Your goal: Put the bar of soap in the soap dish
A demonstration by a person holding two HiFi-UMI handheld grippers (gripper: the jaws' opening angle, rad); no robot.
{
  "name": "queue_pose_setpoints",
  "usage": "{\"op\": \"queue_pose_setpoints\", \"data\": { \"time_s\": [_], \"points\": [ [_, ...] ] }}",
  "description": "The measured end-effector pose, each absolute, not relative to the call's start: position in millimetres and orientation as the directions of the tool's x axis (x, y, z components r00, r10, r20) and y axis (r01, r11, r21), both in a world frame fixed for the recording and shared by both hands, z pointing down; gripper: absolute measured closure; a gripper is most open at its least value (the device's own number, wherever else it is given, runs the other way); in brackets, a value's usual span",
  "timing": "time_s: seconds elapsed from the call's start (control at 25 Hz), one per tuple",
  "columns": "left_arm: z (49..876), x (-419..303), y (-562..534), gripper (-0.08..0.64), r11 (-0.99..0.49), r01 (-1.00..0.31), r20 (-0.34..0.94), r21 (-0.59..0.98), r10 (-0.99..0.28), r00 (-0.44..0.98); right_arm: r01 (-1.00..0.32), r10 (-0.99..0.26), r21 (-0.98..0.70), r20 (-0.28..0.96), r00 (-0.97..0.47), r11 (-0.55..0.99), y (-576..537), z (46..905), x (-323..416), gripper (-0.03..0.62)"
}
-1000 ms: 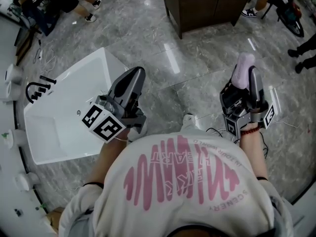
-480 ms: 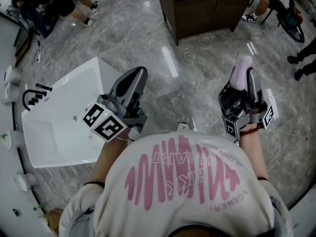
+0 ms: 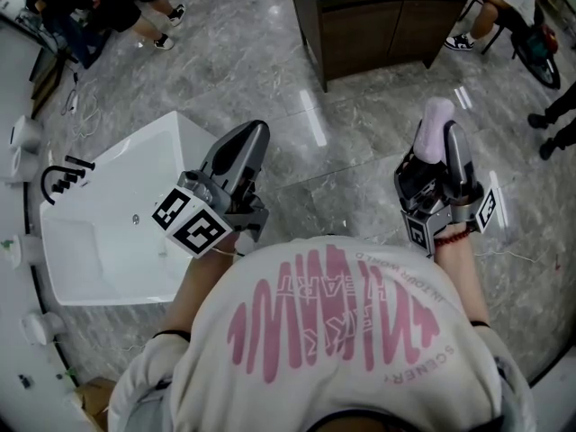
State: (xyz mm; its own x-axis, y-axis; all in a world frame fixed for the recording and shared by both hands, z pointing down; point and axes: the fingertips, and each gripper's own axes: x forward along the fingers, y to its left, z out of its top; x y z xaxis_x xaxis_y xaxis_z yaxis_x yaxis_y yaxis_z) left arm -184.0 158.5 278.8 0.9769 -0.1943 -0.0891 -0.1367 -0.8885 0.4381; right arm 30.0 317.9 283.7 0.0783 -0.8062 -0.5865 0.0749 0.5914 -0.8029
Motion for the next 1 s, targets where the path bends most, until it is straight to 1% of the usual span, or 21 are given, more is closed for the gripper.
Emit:
{"op": "queue_pose_setpoints", "data": {
  "time_s": [0.24, 0.56, 1.0],
  "points": [
    [273.5, -179.9, 156.6, 0.551, -0.887, -0.142, -0.097, 0.439, -0.204, 0.974, 0.09, -0.807, -0.802, -0.587, 0.063, 0.59, 312.4, 280.3, 30.8, 0.39],
    [280.7, -179.3, 157.7, 0.551, -0.882, -0.16, -0.074, 0.443, -0.214, 0.974, 0.105, -0.809, -0.802, -0.584, 0.066, 0.587, 308.3, 288.3, 36.0, 0.39],
    [276.3, -171.0, 124.1, 0.551, -0.894, -0.134, -0.09, 0.428, -0.189, 0.978, 0.081, -0.808, -0.805, -0.583, 0.081, 0.588, 281.2, 285.9, 41.9, 0.39]
  ]
}}
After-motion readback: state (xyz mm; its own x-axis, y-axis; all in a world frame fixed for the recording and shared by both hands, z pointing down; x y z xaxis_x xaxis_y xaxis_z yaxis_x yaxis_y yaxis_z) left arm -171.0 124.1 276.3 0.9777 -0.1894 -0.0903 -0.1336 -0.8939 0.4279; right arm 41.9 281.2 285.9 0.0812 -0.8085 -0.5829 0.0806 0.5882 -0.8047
